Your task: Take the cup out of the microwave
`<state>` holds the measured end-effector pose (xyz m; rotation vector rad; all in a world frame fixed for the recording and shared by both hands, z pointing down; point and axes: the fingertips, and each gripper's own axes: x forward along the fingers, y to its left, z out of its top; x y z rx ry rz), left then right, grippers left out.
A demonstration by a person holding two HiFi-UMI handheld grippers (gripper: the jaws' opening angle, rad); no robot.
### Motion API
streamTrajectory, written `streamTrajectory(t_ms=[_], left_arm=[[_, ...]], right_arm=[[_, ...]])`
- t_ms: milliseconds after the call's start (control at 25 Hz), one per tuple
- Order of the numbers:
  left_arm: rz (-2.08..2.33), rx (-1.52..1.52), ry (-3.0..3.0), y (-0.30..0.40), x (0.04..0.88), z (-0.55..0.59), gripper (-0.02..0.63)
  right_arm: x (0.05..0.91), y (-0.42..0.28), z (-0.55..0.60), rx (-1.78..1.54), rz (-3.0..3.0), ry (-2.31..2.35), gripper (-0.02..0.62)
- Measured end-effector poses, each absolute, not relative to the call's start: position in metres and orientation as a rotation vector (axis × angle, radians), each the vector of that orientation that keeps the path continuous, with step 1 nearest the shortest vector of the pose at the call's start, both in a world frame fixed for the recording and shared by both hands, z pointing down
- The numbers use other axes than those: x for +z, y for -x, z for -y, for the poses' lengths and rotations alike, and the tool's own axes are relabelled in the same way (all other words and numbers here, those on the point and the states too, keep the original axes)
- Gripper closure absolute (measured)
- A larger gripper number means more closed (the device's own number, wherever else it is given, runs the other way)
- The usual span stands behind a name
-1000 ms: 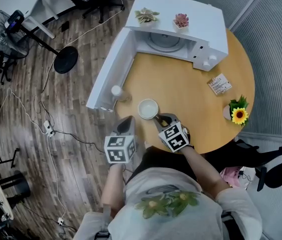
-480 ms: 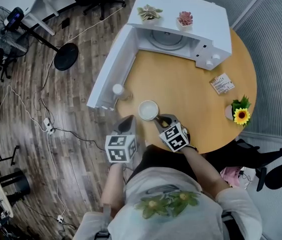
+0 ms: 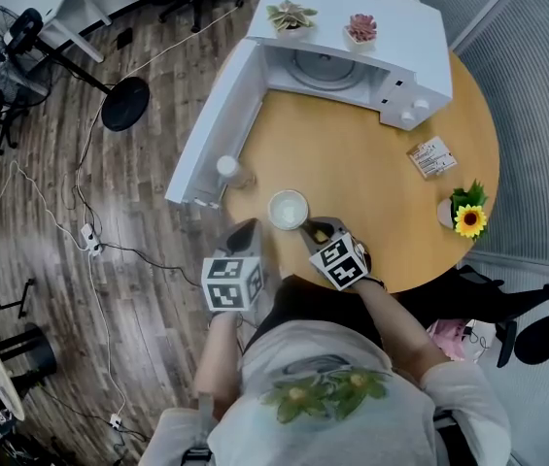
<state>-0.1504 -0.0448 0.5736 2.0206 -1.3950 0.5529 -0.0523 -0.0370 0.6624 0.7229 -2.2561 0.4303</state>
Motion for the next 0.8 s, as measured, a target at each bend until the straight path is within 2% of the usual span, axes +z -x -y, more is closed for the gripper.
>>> streamTrajectory(t_ms=[800], left_arm=[[1.395,0.536,-2.040,0.148,0.569,0.040,0.604]], right_arm=[[0.683,0.048,0.026,0.442,2.153,-0.702,0.518]])
